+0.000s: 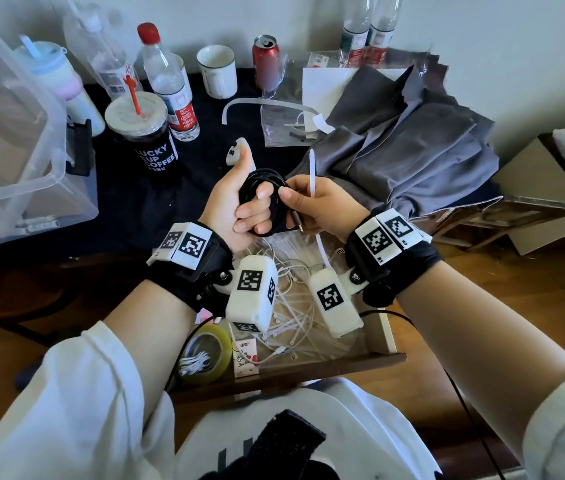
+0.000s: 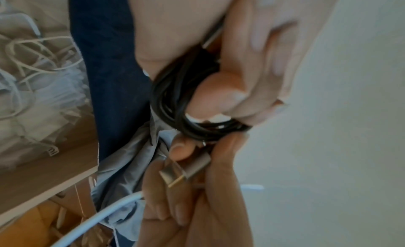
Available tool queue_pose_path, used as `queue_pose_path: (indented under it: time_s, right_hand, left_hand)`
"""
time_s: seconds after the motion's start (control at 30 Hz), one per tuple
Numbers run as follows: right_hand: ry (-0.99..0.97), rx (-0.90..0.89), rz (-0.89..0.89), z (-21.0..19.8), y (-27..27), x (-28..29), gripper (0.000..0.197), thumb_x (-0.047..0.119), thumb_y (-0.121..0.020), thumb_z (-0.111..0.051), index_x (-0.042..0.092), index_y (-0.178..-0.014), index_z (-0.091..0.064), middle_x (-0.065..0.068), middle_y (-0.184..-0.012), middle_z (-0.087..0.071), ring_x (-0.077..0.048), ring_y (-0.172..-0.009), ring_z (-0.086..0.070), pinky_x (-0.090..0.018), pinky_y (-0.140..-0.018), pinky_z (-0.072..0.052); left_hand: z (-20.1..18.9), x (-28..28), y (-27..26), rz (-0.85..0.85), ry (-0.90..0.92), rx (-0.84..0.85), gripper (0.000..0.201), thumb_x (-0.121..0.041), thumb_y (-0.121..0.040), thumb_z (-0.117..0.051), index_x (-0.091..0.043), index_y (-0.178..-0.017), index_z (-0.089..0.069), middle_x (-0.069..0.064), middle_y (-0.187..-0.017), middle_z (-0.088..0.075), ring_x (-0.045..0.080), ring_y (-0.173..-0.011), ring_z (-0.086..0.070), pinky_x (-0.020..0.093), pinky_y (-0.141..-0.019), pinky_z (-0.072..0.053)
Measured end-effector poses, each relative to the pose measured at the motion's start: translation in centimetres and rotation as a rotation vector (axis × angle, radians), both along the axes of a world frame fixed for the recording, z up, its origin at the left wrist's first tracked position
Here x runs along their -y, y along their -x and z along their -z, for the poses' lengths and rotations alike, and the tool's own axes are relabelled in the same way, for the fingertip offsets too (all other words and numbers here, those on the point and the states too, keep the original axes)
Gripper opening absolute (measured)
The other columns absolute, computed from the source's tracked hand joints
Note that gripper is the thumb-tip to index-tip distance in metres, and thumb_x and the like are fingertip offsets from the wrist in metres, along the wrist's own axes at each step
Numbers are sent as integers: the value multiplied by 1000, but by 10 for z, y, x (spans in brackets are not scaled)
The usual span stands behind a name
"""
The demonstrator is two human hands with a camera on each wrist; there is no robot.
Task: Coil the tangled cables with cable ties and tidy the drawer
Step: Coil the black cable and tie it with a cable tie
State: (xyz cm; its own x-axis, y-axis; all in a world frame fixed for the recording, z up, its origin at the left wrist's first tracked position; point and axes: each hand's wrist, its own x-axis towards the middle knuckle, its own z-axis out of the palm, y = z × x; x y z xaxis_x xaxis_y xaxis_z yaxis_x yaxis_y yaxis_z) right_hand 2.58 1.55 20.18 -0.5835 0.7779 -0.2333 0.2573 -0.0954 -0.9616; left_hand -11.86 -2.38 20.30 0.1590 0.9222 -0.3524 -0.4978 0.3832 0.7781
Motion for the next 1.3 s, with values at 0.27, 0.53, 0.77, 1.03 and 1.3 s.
queue_pose_path:
  time_s: [0.27, 0.53, 0.77, 1.03, 1.3]
  right_hand:
    - [-122, 54, 7, 3, 5, 1, 23, 24, -95, -49, 8, -79, -49, -8, -58, -55, -3, -33, -39, -16, -37, -31]
    - [36, -129, 58, 3, 10, 1, 21, 18, -98, -43, 12, -79, -50, -11, -61, -52, -2, -31, -36, -14, -34, -28]
    - [56, -186, 144, -4, -1, -4, 12, 6, -89, -57, 11, -79, -60, 12, -48, -55, 1, -36, -43, -12, -36, -28]
    - [35, -90, 231, -9, -8, -7, 15, -1, -80, -67, 8, -83, -56, 10, -49, -61, 5, -41, -54, -4, -38, -33]
    - [-61, 34, 201, -6, -3, -10, 55, 8, -70, -79, 12, -113, -45, 7, -63, -36, 4, -41, -42, -8, -43, -36]
  left_hand:
    - [8, -7, 1, -208, 58, -77, 58, -64, -90, -39, -12, -73, -60, -5, -54, -47, 5, -41, -43, 19, -46, -43]
    - [0, -2, 11, 126, 66, 3, 50, -63, -61, -73, -18, -82, -64, 9, -89, -57, 33, -92, -56, 63, -83, -49]
    - [-6, 0, 2, 104, 69, 122, 47, -23, -83, -55, 4, -121, -54, 25, -126, -57, 38, -113, -59, 56, -87, -50]
    - [-5, -1, -3, 139, 78, 39, 40, -29, -84, -61, -2, -113, -64, 17, -114, -65, 30, -104, -64, 47, -84, -55]
    - [-6, -3, -7, 99, 158, -47, 43, -46, -73, -60, -9, -93, -67, 8, -91, -67, 20, -77, -67, 41, -66, -57]
